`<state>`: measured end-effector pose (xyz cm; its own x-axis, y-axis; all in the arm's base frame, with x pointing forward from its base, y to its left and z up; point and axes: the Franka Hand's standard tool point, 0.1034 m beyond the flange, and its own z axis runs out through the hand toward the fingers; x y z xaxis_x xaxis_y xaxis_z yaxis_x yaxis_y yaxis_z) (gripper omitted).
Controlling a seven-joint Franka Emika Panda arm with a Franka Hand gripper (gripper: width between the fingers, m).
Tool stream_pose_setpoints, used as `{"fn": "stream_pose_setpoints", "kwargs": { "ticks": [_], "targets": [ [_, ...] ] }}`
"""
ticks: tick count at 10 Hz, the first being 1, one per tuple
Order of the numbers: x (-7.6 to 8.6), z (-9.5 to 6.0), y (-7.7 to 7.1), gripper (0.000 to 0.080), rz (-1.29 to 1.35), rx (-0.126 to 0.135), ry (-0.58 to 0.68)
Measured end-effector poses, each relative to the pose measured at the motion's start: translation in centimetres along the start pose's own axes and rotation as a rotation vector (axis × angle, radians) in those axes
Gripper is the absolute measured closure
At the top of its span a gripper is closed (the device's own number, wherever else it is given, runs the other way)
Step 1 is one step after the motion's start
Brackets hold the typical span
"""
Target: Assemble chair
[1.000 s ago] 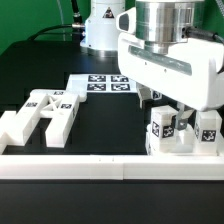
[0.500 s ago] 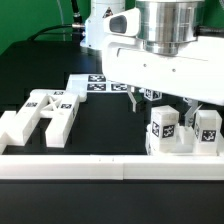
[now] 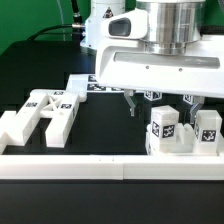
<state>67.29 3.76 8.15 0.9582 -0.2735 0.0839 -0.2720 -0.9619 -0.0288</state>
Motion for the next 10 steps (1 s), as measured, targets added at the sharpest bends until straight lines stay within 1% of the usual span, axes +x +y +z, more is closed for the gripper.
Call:
{"fn": "stream_pose_setpoints", "kwargs": {
  "ticks": [3, 5, 6, 7, 10],
  "targets": [
    [0.05, 0.0, 0.14, 0.0151, -0.171, 0.0, 0.0],
    [0.06, 0.0, 0.17, 0.0407, -0.17, 0.0, 0.0],
    [0.06, 0.0, 0.16, 0.0407, -0.17, 0.0, 0.0],
    [0.05, 0.0, 0.16, 0.0509, -0.155, 0.001, 0.0],
    [0.05, 0.0, 0.14, 0.0509, -0.109, 0.001, 0.0]
  ]
}}
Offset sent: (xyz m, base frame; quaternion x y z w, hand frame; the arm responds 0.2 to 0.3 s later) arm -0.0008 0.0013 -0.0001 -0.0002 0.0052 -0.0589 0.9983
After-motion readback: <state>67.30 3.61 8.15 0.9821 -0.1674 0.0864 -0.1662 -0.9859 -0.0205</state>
